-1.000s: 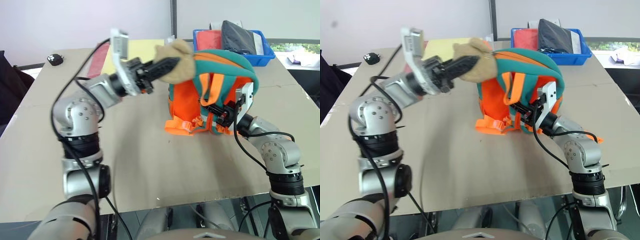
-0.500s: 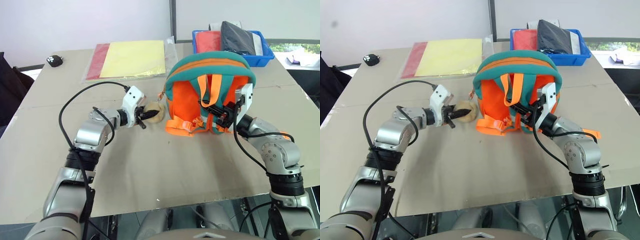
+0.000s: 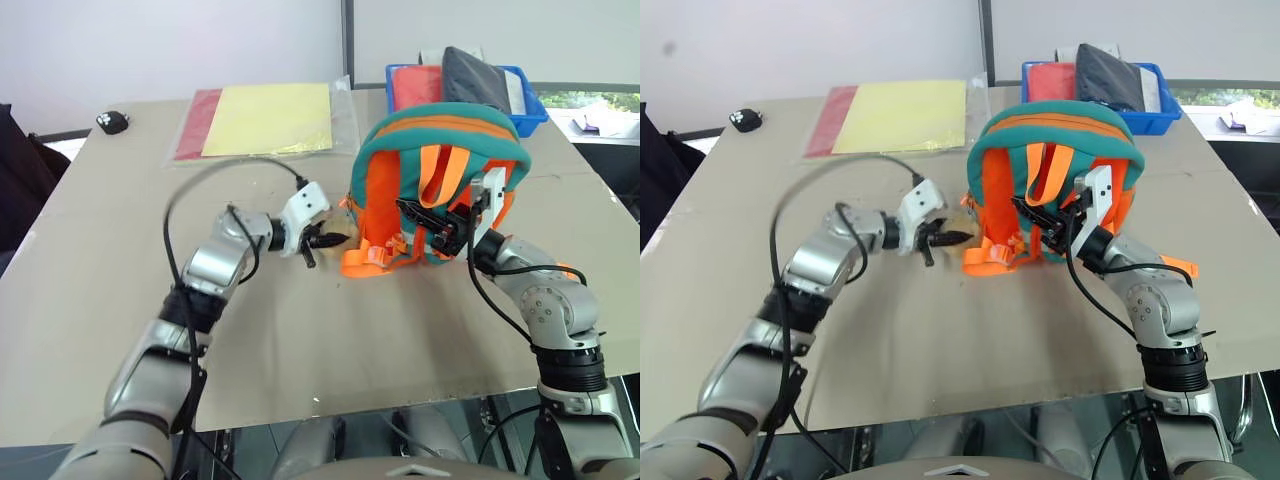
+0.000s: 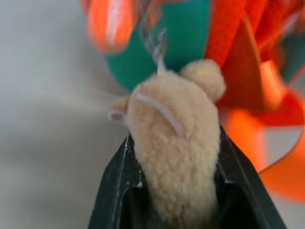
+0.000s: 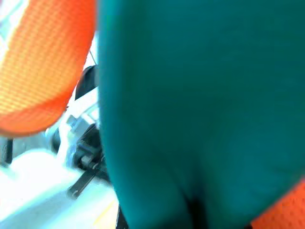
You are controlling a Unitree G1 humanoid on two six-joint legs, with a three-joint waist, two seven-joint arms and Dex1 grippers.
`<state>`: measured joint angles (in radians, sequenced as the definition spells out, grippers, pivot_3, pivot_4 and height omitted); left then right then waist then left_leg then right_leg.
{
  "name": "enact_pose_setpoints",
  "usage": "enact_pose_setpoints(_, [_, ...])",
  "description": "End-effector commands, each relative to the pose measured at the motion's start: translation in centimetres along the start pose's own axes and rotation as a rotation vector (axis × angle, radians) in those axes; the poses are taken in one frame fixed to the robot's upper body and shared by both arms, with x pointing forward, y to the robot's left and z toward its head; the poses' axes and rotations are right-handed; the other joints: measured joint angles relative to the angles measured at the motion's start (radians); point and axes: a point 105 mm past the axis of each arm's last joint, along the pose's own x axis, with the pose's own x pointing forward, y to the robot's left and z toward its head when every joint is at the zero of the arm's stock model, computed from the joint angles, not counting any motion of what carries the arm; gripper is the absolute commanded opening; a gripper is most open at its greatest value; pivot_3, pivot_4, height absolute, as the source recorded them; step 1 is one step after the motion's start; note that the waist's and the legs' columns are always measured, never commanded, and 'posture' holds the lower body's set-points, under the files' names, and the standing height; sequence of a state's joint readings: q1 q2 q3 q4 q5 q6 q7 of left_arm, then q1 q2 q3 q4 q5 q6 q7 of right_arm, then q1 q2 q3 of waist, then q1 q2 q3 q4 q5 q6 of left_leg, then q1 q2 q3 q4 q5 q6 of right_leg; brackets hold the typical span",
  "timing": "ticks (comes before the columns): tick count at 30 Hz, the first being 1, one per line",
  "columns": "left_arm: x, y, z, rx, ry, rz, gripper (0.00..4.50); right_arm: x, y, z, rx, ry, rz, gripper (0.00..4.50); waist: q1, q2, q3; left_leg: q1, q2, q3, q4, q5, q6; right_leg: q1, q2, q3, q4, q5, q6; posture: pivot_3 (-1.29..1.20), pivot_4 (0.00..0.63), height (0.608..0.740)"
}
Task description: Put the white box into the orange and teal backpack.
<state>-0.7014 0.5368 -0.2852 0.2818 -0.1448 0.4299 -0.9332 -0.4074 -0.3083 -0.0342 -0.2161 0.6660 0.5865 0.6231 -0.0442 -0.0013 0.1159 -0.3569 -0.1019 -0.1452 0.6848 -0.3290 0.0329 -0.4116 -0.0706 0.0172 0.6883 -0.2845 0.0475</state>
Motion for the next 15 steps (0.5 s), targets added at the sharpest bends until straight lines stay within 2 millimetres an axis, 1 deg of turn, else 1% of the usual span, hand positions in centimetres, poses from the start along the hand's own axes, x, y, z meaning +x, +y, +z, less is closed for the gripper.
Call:
enact_pose_setpoints(1, [0.1, -1.4, -1.9, -0.079, 0.031, -0.064, 1.91, 0.3, 0.5, 0.9, -0.023, -0.026, 0.026, 0.0, 0.0, 0.0, 0.0, 0.0, 0.0, 0.0, 0.0, 0.0, 0.0, 0.0, 0.0, 0.0, 0.0, 0.0, 0.0, 0.0, 0.15, 0.74])
enact_pose_setpoints(2, [-0.1, -1.6, -1.3, -0.096, -0.002, -0.072, 2.42, 0.3, 0.5, 0.9, -0.023, -0.026, 0.026, 0.0, 0.0, -0.001, 0.0, 0.0, 0.0, -0.001, 0.0, 0.0, 0.0, 0.0, 0.001, -0.001, 0.001, 0.0, 0.0, 0.0, 0.15, 0.74])
enact_pose_setpoints(3, [-0.3, -1.6, -1.0, -0.114, -0.023, -0.072, 2.77, 0.3, 0.5, 0.9, -0.023, -0.026, 0.025, 0.0, 0.001, -0.001, 0.0, 0.0, 0.0, -0.002, 0.0, 0.0, 0.0, -0.001, 0.001, -0.001, 0.001, 0.0, 0.0, 0.0, 0.15, 0.74])
enact_pose_setpoints(5, [-1.2, -0.5, -0.6, -0.138, -0.088, 0.002, 3.76, 0.1, 0.4, 0.8, -0.024, -0.023, 0.023, 0.0, 0.001, -0.001, 0.0, -0.001, 0.0, -0.002, 0.0, 0.0, 0.0, -0.002, 0.0, -0.001, 0.001, 0.0, 0.0, 0.0, 0.15, 0.74])
enact_pose_setpoints(6, [-1.8, -0.1, -0.6, -0.155, -0.111, 0.025, 4.35, 0.0, 0.4, 0.8, -0.025, -0.021, 0.02, 0.0, 0.0, -0.001, 0.0, -0.002, 0.0, -0.002, 0.0, 0.0, 0.0, -0.002, 0.0, -0.001, 0.001, 0.0, 0.0, 0.0, 0.15, 0.74])
enact_pose_setpoints(7, [-2.6, 0.2, -0.5, -0.168, -0.148, 0.041, 4.48, -0.2, 0.3, 0.7, -0.024, -0.016, 0.021, 0.0, -0.001, -0.001, 0.001, -0.003, 0.0, -0.002, 0.0, 0.0, 0.0, -0.003, 0.0, -0.001, 0.0, 0.0, 0.0, 0.0, 0.15, 0.74])
enact_pose_setpoints(10, [-5.5, 0.3, -0.4, -0.216, -0.244, 0.04, 4.48, -0.9, 0.2, 0.8, -0.022, -0.008, 0.015, 0.0, -0.001, -0.002, 0.001, -0.005, 0.0, -0.002, 0.0, 0.0, 0.0, -0.006, 0.0, -0.001, 0.001, 0.0, 0.0, 0.0, 0.15, 0.74])
enact_pose_setpoints(12, [-7.4, -0.1, -0.4, -0.232, -0.307, 0.028, 4.48, -1.5, -0.4, 1.0, -0.027, -0.005, -0.018, 0.0, -0.001, -0.002, 0.001, -0.005, 0.0, -0.002, 0.0, 0.0, 0.0, -0.006, 0.0, -0.002, 0.001, 0.0, 0.0, 0.0, 0.15, 0.74])
enact_pose_setpoints(13, [-8.3, -0.3, -0.6, -0.245, -0.321, 0.025, 4.5, -1.8, -0.6, 1.2, -0.023, -0.008, -0.028, 0.73, 0.001, -0.002, 0.001, -0.005, 0.0, -0.002, 0.0, 0.0, 0.0, -0.006, 0.0, -0.001, 0.0, 0.0, 0.0, 0.0, 0.15, 0.74])
enact_pose_setpoints(15, [-9.2, -1.0, -1.4, -0.244, -0.306, 0.009, 4.5, -2.5, -0.5, 1.4, -0.033, -0.001, -0.027, 1.12, 0.004, -0.002, 0.001, -0.005, 0.0, -0.002, 0.0, 0.0, 0.0, -0.006, 0.0, -0.002, -0.001, 0.0, 0.0, 0.0, 0.15, 0.74])
